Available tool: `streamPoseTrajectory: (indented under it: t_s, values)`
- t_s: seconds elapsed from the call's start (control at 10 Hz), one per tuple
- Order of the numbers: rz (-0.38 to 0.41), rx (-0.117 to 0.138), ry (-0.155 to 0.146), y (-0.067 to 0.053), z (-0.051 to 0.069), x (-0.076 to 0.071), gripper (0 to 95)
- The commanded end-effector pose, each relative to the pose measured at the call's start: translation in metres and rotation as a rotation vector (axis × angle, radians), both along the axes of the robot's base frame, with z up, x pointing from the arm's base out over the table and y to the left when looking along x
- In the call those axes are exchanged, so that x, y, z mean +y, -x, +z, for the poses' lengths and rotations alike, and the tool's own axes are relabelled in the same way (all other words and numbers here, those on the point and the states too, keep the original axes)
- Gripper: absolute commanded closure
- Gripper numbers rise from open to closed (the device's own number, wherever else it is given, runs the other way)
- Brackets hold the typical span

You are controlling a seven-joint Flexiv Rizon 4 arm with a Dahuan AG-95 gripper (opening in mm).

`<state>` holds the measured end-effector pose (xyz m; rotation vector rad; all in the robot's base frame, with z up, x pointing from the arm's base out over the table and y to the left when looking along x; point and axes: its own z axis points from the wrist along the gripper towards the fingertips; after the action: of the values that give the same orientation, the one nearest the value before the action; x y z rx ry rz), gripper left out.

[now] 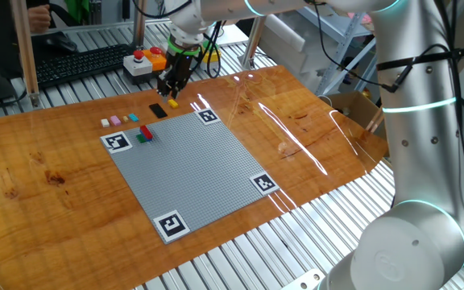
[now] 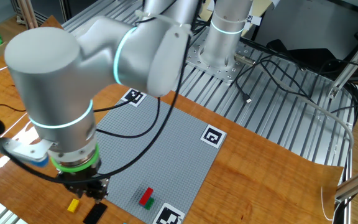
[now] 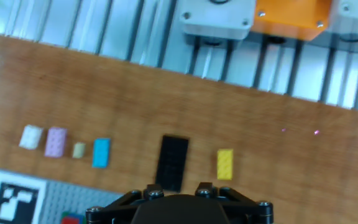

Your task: Stack small Lego blocks one on top of the other

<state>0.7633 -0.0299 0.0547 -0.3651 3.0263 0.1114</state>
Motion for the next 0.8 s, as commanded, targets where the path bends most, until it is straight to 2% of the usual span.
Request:
streamPoseTrajectory:
  t_s: [0.1, 0.5, 0.7, 0.8]
  values:
    - [-0.001, -0.001, 0.001, -0.003, -0.001, -0.001, 57.0]
    - [-0.001, -0.009, 0.003, -0.014, -0.011, -0.013, 57.0]
    - [-0.002, -0.014, 0.007, -0.015, -0.016, -0.025, 57.0]
    - [-0.002, -0.008, 0.013, -0.015, -0.018, -0.031, 57.0]
